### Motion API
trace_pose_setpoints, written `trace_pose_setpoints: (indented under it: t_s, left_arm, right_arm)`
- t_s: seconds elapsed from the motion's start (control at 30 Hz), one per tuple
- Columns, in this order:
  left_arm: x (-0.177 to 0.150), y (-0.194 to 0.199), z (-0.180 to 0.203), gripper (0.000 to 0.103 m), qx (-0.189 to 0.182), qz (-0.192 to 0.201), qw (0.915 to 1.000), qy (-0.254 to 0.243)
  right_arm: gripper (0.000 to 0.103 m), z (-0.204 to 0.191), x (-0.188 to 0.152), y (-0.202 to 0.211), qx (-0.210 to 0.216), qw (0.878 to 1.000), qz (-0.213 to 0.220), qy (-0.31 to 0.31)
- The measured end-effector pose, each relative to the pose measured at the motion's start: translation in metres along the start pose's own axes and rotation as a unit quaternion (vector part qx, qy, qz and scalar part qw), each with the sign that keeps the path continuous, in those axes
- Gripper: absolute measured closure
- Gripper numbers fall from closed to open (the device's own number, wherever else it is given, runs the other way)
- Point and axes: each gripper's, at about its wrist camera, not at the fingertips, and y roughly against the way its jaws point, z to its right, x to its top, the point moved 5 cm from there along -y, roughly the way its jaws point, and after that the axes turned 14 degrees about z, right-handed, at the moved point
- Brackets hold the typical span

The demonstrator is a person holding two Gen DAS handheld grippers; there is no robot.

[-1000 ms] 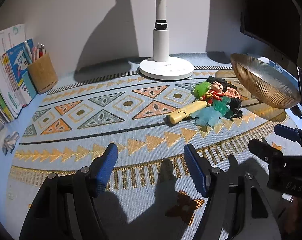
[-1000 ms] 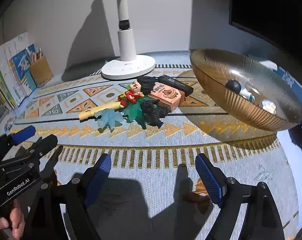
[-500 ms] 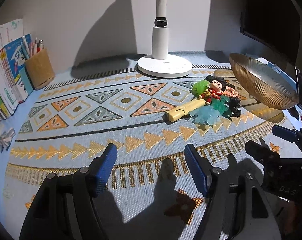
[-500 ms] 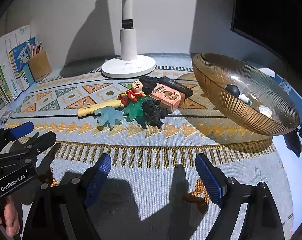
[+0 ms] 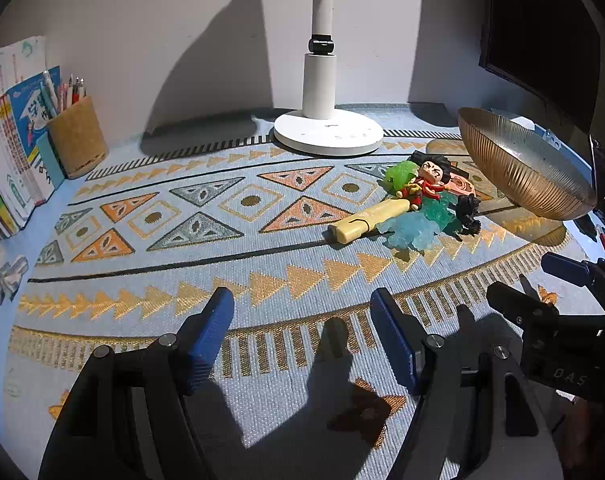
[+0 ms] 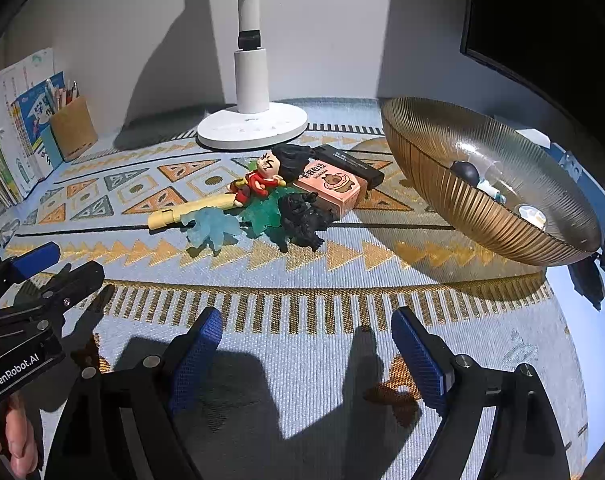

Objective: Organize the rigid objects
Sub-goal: 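Withdraw both tools from the bowl back toward the items on the rug, then grasp the yellow glue stick with the left tool while the right tool grasps the black figurine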

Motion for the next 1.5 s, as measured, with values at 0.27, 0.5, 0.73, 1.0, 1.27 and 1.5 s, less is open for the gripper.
trace_pose_setpoints:
  t_s: [0.27, 0.5, 0.73, 1.0, 1.27, 1.5]
  left_arm:
    - [0.0, 0.001, 0.0, 0.03, 0.001, 0.002, 1.0, -0.001]
    - [0.0, -0.001, 0.004, 0.03, -0.029, -0.016, 0.9993, -0.018]
    - [0.033, -0.021, 0.012, 0.03, -0.108, -0.044, 0.9908, -0.07]
    - [0.034, -0.092, 0.024, 0.048, -0.185, -0.11, 0.972, -0.096]
    - [0.042, -0.106, 0.036, 0.05, -0.212, -0.118, 0.9655, -0.094]
    - [0.034, -0.099, 0.042, 0.078, -0.213, -0.106, 0.9639, -0.119]
  right_arm:
    - [0.018, 0.001, -0.001, -0.001, 0.001, 1.0, -0.002, 0.0]
    - [0.018, 0.017, 0.001, -0.004, 0.001, 0.999, -0.014, -0.04]
    - [0.023, 0.035, 0.024, -0.017, 0.032, 0.992, -0.036, -0.114]
    - [0.04, 0.03, 0.041, -0.057, 0.052, 0.989, -0.06, -0.128]
    - [0.052, 0.023, 0.048, -0.08, 0.077, 0.984, -0.058, -0.147]
    - [0.06, 0.034, 0.043, -0.067, 0.088, 0.981, -0.047, -0.165]
